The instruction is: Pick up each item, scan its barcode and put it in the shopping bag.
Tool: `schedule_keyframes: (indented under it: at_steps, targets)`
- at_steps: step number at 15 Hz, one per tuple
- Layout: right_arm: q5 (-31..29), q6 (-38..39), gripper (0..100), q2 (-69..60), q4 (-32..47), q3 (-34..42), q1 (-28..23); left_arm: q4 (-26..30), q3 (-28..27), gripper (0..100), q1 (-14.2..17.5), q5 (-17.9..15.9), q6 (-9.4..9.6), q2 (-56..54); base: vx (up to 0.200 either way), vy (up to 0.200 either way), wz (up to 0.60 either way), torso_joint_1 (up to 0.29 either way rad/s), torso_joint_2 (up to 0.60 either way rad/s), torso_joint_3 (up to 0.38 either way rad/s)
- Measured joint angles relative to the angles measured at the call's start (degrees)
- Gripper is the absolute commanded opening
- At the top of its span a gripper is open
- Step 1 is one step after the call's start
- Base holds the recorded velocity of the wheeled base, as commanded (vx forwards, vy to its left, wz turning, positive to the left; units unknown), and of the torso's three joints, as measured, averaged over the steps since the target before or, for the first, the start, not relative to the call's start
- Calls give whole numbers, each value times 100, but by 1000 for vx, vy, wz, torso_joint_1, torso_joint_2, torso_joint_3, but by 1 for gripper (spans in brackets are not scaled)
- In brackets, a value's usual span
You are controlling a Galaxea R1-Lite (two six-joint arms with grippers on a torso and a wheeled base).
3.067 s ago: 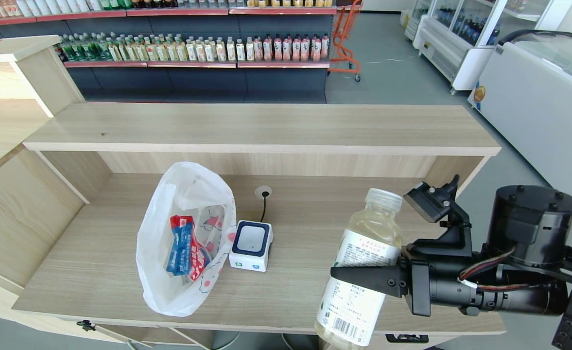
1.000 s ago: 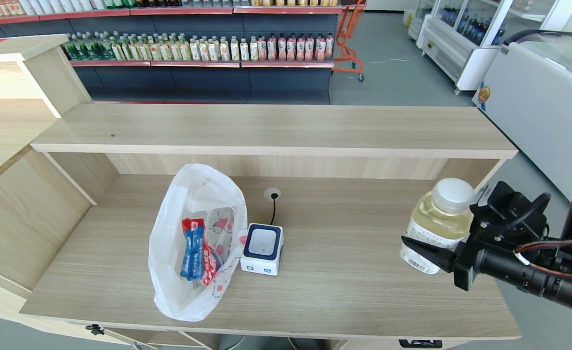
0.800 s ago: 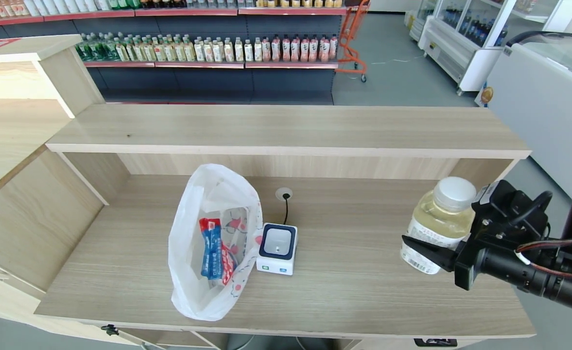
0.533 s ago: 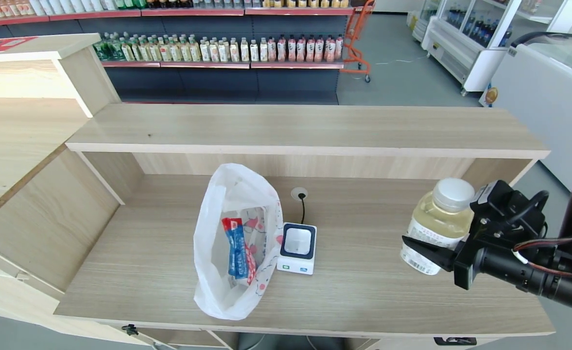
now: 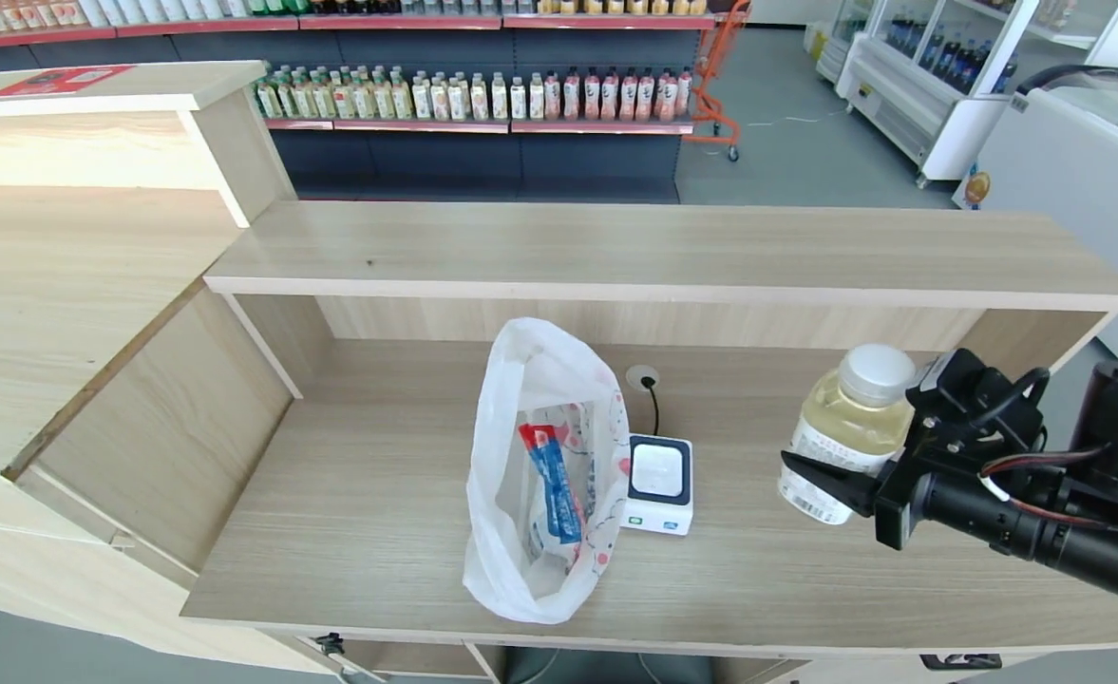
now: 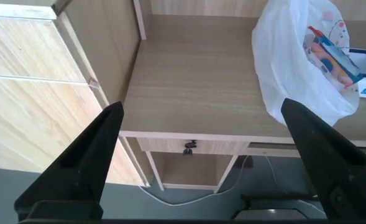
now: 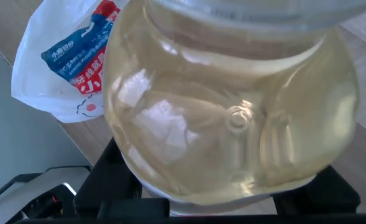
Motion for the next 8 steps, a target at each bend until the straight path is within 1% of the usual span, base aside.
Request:
schedule_keyframes:
  at_steps: [3,4,5,6,7,8]
  targets:
    - [347,0,0,121,-21,11,-37,-2,0,100,5,-5,12,0,200,0,0,7,4,4]
    - [421,0,0,162,1,35,-41,-2,0,100,13,-6,46,0,200,0,0,-22,-2,2]
    - [479,0,0,212,-21,38,-69,-5,0,100,-1,-5,123,0,200,0,0,-22,-2,7]
    - [536,-7,0,280,-40,29,-91,-6,0,100,0,0,123,0,0,0,0,0,0,0]
    - [533,-9,0,355,-33,22,-133,-9,0,100,5,0,55,0,0,0,0,0,0,0]
    - [519,-13,0,474,-169,2,-151,-5,0,100,2,0,-80,0,0,0,0,0,0,0]
